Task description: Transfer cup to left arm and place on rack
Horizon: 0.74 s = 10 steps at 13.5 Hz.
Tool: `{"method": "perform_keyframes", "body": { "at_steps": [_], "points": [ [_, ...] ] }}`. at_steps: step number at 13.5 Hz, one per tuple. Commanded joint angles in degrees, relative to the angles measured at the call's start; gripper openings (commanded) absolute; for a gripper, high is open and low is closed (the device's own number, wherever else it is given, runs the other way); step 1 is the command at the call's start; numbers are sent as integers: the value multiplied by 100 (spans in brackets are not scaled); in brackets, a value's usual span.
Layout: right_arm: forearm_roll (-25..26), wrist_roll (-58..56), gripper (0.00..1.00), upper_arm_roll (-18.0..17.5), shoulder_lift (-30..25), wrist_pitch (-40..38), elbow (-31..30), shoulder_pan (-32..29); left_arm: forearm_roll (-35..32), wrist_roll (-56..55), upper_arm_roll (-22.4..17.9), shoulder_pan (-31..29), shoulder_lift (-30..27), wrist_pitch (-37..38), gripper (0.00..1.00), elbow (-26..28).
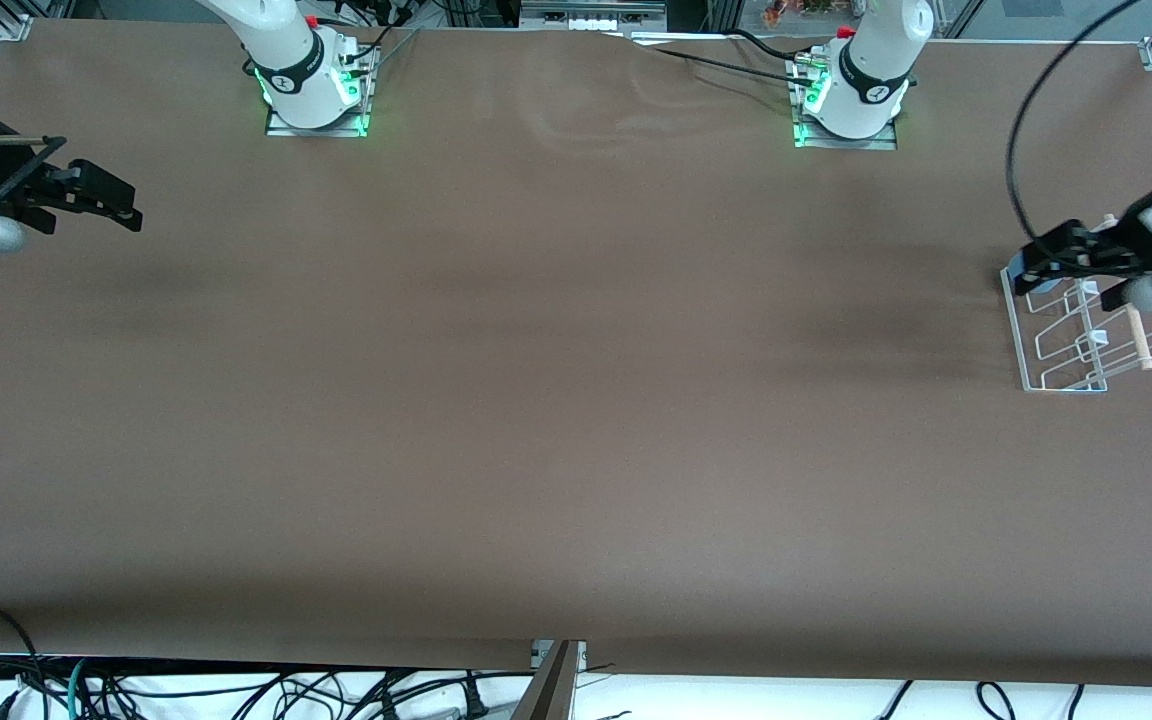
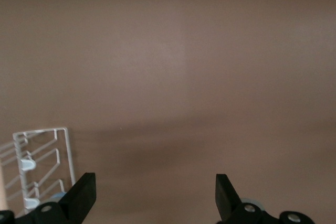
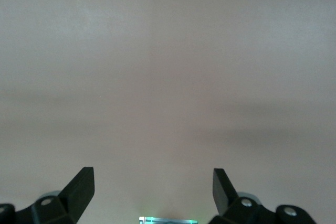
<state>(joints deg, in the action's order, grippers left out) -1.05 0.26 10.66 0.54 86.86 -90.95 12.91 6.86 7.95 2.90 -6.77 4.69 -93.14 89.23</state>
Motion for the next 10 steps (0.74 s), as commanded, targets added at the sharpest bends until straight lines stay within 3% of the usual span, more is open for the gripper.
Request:
{"method": "perform_keyframes", "body": {
  "at_steps": [1,3,10],
  "points": [
    [87,-70,99,-29,94,138,15,-8,158,-215,-106,18,103,349,100,-291],
    [79,-70,99,-46,112,191,15,36,-262,-215,-79,9,50,437,100,-344],
    [52,-149,99,-134,51,104,51,63,-308,-206,-44,62,120,569,100,-371]
  ]
}}
